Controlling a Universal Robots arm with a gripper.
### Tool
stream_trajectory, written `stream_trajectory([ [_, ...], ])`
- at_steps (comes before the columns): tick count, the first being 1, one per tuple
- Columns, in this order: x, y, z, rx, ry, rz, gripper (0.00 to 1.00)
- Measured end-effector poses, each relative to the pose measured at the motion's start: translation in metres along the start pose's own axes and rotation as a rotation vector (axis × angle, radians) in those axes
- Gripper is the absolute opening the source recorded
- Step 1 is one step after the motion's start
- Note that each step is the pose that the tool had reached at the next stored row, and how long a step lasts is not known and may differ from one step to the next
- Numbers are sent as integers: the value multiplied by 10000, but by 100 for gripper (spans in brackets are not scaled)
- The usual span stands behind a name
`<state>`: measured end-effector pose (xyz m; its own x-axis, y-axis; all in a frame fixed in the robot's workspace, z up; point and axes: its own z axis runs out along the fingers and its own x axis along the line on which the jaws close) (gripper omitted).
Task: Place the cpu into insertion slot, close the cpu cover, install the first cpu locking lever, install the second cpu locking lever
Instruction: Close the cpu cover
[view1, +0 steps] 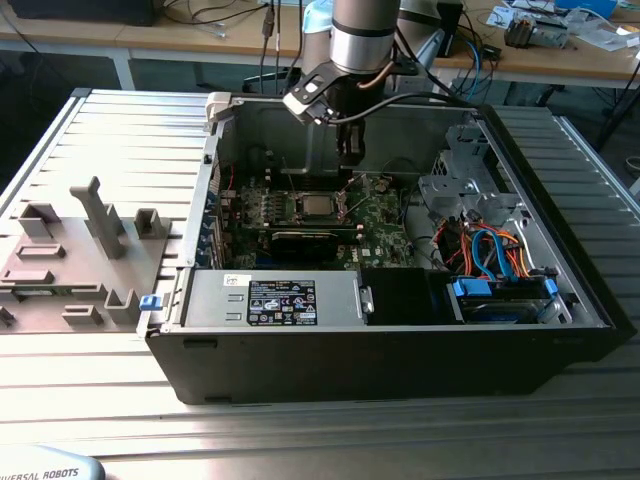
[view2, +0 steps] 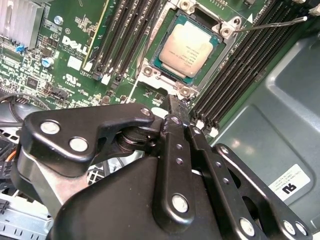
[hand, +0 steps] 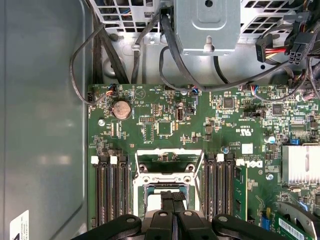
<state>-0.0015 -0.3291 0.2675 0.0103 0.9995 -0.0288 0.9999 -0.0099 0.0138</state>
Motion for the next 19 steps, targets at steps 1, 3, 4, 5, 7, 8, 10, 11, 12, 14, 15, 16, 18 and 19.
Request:
stream_trajectory([
  [1, 0, 3, 0, 0, 0, -1, 11],
  [3, 0, 12, 0, 0, 0, 0, 11],
  [4, 0, 14, 0, 0, 0, -1, 11],
  [5, 0, 16, 0, 0, 0, -1, 11],
  [7, 0, 21, 0, 0, 0, -1, 11],
  [8, 0, 24, 0, 0, 0, -1, 11],
  [10, 0, 29, 0, 0, 0, 0, 11],
  [11, 0, 34, 0, 0, 0, 0, 11],
  [12, 1, 36, 0, 0, 0, 0, 11],
  [14, 0, 41, 1, 0, 0, -1, 11],
  [15, 1, 44, 1, 0, 0, 0, 11],
  [16, 1, 47, 1, 0, 0, 0, 11],
  [18, 1, 53, 0, 0, -1, -1, 11],
  [19, 1, 56, 1, 0, 0, -1, 11],
])
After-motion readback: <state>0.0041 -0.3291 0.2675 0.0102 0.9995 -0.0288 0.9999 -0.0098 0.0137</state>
